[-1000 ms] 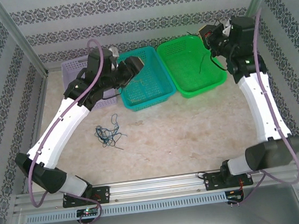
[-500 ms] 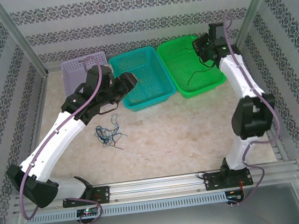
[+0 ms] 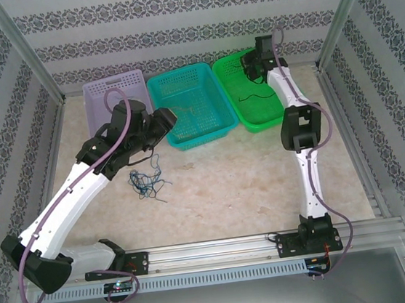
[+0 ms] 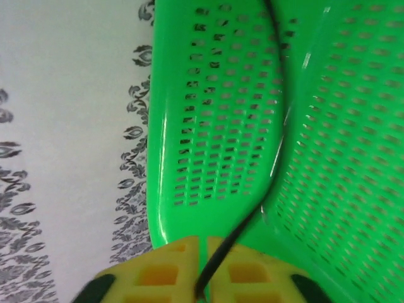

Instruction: Untangle the cables

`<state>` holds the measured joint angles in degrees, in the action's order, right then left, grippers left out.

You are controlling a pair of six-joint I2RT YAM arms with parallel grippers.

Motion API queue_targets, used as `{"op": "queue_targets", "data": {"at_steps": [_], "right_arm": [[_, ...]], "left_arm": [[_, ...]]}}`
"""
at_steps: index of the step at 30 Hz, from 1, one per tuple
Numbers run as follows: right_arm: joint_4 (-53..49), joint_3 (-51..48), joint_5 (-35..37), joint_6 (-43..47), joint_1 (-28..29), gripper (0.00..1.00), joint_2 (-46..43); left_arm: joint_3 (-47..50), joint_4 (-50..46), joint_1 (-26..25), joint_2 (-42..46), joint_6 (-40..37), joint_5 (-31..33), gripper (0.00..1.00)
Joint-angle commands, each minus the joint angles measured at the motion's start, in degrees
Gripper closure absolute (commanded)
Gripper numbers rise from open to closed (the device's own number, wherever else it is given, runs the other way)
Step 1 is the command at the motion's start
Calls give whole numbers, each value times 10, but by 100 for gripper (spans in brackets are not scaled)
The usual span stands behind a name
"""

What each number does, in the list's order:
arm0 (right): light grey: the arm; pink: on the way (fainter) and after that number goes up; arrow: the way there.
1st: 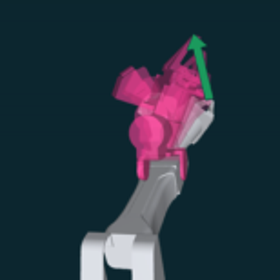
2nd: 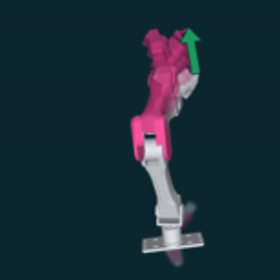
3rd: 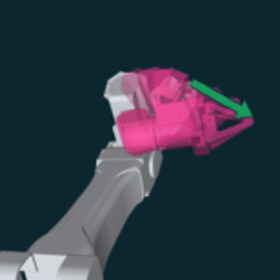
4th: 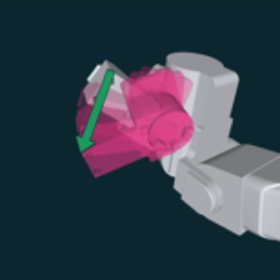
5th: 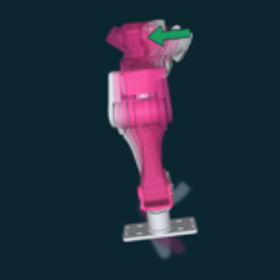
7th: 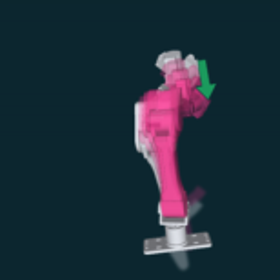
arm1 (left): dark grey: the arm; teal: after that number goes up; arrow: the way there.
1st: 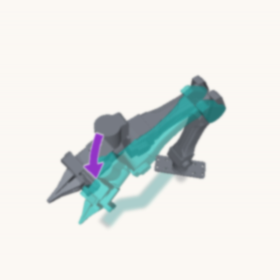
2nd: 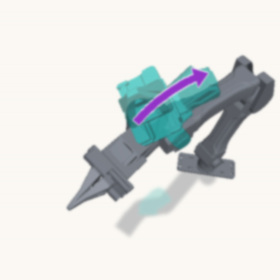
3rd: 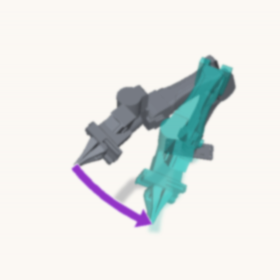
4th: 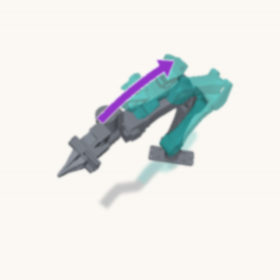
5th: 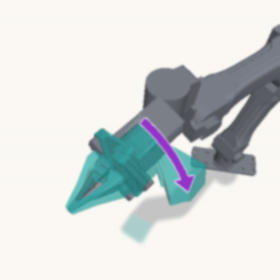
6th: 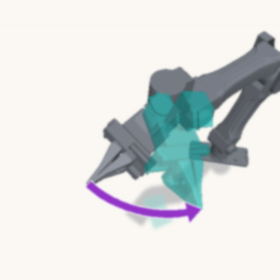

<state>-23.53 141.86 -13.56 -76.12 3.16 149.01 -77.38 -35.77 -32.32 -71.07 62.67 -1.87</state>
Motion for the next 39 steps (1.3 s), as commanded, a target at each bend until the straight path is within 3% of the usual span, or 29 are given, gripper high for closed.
{"op": "queue_targets", "data": {"at_steps": [1, 6, 8, 16, 22, 27, 32, 36, 39], "right_arm": [[-2, 65, -23, -17, 3, 65, 24], [-5, 13, -6, 35, 5, 40, -41], [-10, -19, -4, 52, 6, 37, -76], [-3, -190, 29, 144, 7, 39, -254], [52, -451, 63, 224, 41, 40, -460], [89, -684, 54, 277, 140, 39, -631], [111, -858, 20, 293, 271, 40, -744], [104, -915, 4, 337, 378, 40, -765], [109, -925, -25, 332, 430, 42, -725]], "left_arm": [[6, -24, -8, 15, 10, 33, 36], [24, -17, -2, 13, 16, 35, 35], [28, -16, 5, 6, 21, 29, 35], [39, -82, 61, -23, 47, -12, 32], [128, -159, 137, -8, 73, -61, 33], [237, -141, 209, 26, 47, -93, 33], [311, -80, 259, 2, 13, -150, 33], [314, -38, 268, -32, -43, -146, 33], [302, -15, 274, -62, -80, -148, 34]]}}
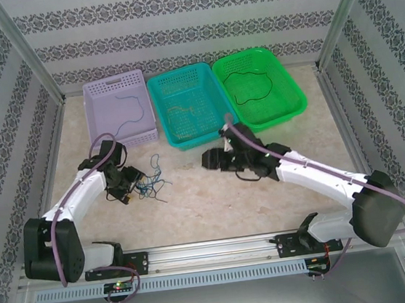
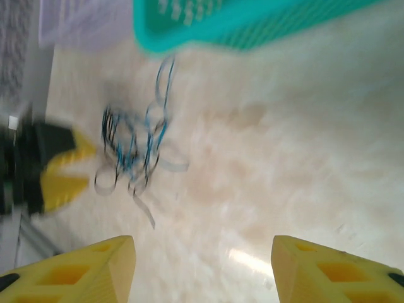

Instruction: Untangle the cables

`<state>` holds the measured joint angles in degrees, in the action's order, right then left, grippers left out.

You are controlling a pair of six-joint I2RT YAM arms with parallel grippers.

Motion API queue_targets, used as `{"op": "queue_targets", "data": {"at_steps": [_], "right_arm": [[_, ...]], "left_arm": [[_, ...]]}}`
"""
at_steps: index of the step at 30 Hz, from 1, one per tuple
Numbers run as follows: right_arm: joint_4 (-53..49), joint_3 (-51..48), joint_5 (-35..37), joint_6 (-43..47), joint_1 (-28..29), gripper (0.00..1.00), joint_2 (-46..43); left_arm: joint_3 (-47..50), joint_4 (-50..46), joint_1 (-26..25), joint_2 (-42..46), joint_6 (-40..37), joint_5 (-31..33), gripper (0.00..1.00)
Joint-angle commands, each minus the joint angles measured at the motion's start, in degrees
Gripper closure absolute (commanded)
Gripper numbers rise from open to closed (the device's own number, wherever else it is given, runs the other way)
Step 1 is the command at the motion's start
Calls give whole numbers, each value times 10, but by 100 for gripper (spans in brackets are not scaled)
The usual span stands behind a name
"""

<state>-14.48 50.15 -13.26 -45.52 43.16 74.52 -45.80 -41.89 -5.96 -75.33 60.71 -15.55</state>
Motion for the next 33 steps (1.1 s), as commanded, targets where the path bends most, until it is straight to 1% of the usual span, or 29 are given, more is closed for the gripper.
{"op": "queue_targets", "data": {"at_steps": [1, 3, 6, 9, 14, 17, 21, 23, 25, 27, 29, 31, 33], "right_arm": [[25, -6, -41, 22, 44, 42, 39], [26, 18, -50, 24, 81, 45, 91], [49, 47, -32, 21, 126, 45, 155], [99, 61, -31, -16, 133, 47, 208], [141, 104, -7, -78, 139, 51, 275], [135, 120, 24, -97, 142, 52, 282], [107, 122, 65, -88, 138, 51, 263], [100, 122, 69, -88, 132, 51, 258], [96, 120, 73, -90, 125, 51, 252], [90, 113, 79, -92, 118, 51, 243], [83, 101, 91, -93, 109, 51, 228], [80, 84, 98, -92, 97, 51, 210], [79, 73, 99, -87, 84, 51, 198]], "left_arm": [[-17, 53, 12, -26, -71, -11, 35], [-28, 45, 13, -42, -89, 0, 38], [-41, 22, 15, -56, -114, 22, 44], [-40, 24, 19, -55, -131, 34, 46], [-34, 64, 24, -76, -145, 19, 47], [-27, 93, 24, -101, -146, -3, 48], [-8, 139, 14, -119, -146, -33, 53], [-8, 139, -1, -129, -157, -34, 60], [-6, 135, -21, -135, -172, -28, 75], [-2, 129, -42, -134, -189, -16, 88], [-3, 110, -66, -130, -206, 3, 98], [2, 98, -97, -121, -214, 18, 100], [14, 104, -127, -109, -211, 16, 100]]}}
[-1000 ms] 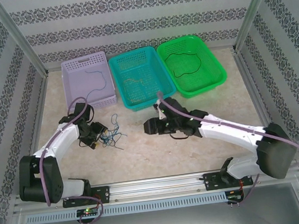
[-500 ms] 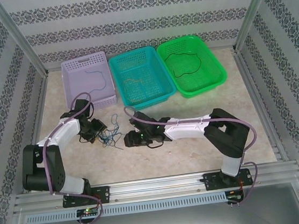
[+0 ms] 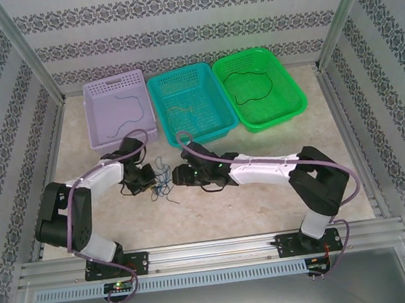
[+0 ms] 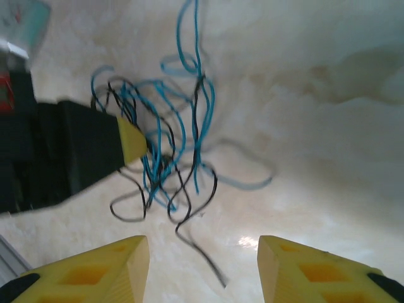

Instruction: Untangle the cables

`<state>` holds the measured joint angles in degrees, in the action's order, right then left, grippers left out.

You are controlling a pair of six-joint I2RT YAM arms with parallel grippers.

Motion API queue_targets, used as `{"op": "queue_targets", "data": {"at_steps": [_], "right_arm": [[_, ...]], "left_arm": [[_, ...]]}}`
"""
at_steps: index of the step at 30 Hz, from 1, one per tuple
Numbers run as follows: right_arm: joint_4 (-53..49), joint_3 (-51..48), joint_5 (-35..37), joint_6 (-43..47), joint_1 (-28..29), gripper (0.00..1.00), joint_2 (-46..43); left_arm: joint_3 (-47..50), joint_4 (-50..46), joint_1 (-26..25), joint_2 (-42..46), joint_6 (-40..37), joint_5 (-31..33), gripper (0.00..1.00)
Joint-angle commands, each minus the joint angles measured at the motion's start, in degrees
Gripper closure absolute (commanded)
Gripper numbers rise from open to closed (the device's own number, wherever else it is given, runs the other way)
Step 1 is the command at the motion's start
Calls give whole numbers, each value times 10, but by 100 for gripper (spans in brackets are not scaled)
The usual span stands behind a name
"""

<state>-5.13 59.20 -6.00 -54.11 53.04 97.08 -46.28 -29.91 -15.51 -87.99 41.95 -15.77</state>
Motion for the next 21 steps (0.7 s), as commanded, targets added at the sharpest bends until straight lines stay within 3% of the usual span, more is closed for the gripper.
{"op": "queue_targets", "data": {"at_steps": [1, 7, 13, 21], "right_arm": [[-18, -19, 25, 5, -20, 50, -31], [-32, -14, -13, 42, -48, 49, -15], [-39, 18, -72, 93, -50, 59, 29], [-59, 30, -78, 147, -44, 67, 56]], "left_arm": [[25, -13, -48, 26, -22, 18, 100], [40, 6, -103, 62, -23, 25, 100], [15, -5, -112, 49, -40, 27, 100], [4, -15, -125, 42, -46, 35, 100]]}}
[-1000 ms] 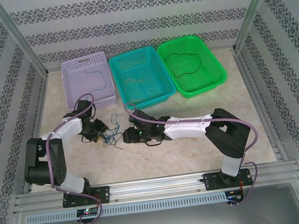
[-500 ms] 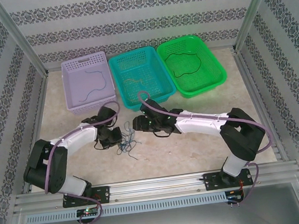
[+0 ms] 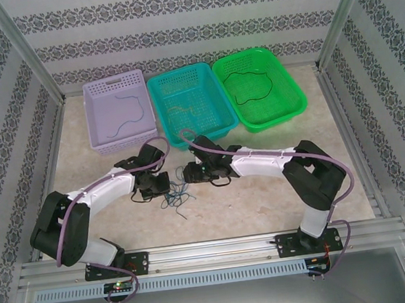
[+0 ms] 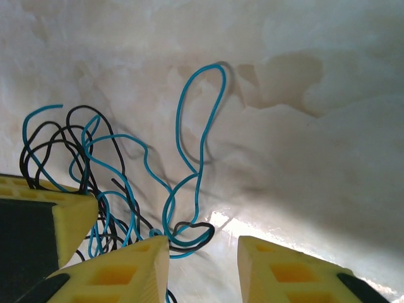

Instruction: Untangle the cables

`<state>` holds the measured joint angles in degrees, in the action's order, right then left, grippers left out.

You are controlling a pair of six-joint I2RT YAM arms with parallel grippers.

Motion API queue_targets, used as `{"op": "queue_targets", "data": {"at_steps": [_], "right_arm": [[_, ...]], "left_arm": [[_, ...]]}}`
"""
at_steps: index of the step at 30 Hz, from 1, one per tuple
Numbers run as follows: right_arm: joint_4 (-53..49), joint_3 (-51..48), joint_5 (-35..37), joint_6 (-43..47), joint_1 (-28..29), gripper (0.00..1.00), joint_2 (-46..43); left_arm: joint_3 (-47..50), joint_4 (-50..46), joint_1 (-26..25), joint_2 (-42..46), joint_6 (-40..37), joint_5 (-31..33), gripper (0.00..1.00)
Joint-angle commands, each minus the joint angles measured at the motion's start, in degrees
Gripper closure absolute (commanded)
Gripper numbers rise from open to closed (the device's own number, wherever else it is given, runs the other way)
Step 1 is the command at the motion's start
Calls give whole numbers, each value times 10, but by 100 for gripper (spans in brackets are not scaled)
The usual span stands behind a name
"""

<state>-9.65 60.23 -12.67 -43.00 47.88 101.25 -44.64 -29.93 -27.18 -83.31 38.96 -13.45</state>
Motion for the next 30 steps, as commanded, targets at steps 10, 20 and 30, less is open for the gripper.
{"op": "queue_targets", "data": {"at_steps": [10, 20, 30], "right_arm": [[-36, 52, -2, 60, 8, 72, 51], [-30, 43, 24, 70, 12, 68, 11], [-56, 38, 46, 49, 10, 56, -42]], "left_arm": [[-18, -19, -14, -9, -18, 12, 100], [-22, -29, -17, -12, -24, 16, 100], [-4, -19, -30, 31, -63, 21, 100]]}}
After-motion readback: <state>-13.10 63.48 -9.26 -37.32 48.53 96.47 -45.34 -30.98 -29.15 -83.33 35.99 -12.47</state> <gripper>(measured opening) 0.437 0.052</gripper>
